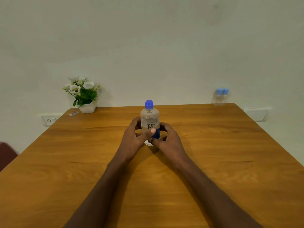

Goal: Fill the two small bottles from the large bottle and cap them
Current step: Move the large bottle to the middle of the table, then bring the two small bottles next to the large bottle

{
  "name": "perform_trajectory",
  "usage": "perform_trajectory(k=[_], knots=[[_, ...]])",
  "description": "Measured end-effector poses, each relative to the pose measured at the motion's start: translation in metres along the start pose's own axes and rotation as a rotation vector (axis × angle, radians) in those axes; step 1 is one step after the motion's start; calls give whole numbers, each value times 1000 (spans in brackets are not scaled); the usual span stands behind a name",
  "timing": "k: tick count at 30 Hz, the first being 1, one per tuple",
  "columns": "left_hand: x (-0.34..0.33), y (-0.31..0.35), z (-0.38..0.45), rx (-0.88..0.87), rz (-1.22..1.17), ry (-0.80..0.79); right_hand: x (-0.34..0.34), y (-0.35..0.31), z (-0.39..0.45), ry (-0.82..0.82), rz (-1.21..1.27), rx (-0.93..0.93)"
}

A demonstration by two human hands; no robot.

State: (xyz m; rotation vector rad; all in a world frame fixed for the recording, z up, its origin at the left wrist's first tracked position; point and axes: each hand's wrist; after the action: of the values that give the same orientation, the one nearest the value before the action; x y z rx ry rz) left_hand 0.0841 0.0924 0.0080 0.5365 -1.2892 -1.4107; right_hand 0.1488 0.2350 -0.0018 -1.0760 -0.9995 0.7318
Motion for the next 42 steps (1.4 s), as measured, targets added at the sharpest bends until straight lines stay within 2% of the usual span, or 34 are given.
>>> perform_trajectory(k=[4,9,12,14,16,18,20,23,26,30,34,42], knots=[[9,9,0,-55,-64,165,2,-3,1,-11,5,27],[8,14,-3,-83,-45,281,7,-8,3,-29,-6,17],[-2,24,-15,-223,6,460,15,-8,2,-30,-29,2],[-13,36,-23,-365,47,515,26,-5,2,4,-6,21],[-33,51,-29,-527,60,464,44,-1,1,120,71,86],[-63,65,-30,-603,45,327,71,4,3,304,114,163],[-94,73,-22,-580,74,209,99,13,9,476,123,181],[-139,70,8,-443,126,94,139,33,24,643,96,103],[-179,58,45,-308,148,32,169,53,46,708,39,58],[-215,38,92,-183,304,-95,195,71,93,742,-87,34],[-223,21,133,-62,336,-45,212,83,141,772,-246,5],[-232,2,157,-53,382,-5,224,92,200,841,-734,141]])
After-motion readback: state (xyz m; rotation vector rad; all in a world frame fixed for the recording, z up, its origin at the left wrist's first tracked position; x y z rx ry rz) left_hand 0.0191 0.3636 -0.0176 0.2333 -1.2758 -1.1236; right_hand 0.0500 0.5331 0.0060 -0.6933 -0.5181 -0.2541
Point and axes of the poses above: each hand's wrist, its own z-axis towards the middle knuckle, its own x-axis out of the back of the hand, y = z × x
